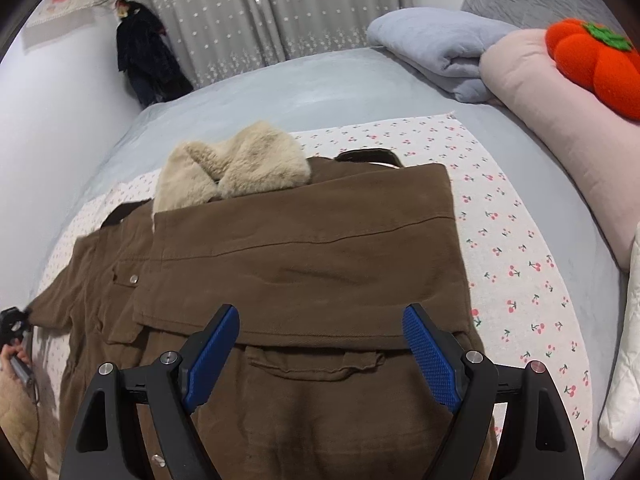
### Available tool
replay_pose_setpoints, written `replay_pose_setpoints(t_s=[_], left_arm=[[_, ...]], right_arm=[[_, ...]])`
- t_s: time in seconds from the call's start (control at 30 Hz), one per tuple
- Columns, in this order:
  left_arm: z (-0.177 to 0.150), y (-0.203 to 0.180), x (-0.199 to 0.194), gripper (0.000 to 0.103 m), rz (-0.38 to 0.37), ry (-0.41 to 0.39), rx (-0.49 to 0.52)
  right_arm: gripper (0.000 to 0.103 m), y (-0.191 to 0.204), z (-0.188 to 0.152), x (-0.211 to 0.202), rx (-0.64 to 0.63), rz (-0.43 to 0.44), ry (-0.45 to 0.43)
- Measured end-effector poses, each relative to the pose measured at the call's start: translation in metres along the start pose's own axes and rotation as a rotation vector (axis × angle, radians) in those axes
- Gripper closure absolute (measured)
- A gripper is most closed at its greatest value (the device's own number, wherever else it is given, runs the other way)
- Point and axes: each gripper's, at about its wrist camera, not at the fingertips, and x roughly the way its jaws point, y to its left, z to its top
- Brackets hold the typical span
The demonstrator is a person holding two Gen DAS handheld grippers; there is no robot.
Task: Fold large clothes
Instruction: 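Grasp the other sleeve cuff with the left gripper and lift it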
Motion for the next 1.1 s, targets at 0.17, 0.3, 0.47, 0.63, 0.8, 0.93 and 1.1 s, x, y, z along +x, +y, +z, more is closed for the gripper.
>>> replay_pose_setpoints(t_s=[0.17, 0.3, 0.47, 0.63, 0.8, 0.93, 1.1], left_arm=[[0.018, -0.074, -0.054, 0.096, -0.2, -0.131, 0.105], [0.011, -0.141, -0.082, 0.096, -0.356, -0.144, 0.211], [-0.027, -0.226, -0.098, 0.096, -0.523, -0.078, 0.327], [-0.091, -0.301, -0.101, 0.096, -0.639, 0.038, 0.435], [-0.181, -0.35, -0.087, 0.096, -0.694, 0.226, 0.553], [-0.275, -0.371, -0.061, 0.094, -0.695, 0.468, 0.71], [-0.381, -0.352, -0.03, 0.073, -0.558, 0.812, 0.967]], right_arm=[[0.017, -0.01, 0.003, -0.001, 0.043, 0.03, 0.003], [0.017, -0.013, 0.003, -0.003, 0.051, 0.046, -0.001], [0.017, -0.018, 0.006, -0.006, 0.065, 0.067, -0.008], [0.017, -0.029, 0.009, -0.005, 0.093, 0.088, -0.011], [0.017, -0.04, 0.011, 0.0, 0.128, 0.11, -0.008], [0.017, -0.047, 0.01, 0.007, 0.15, 0.126, 0.002], [0.017, -0.051, 0.005, 0.022, 0.173, 0.174, 0.028]])
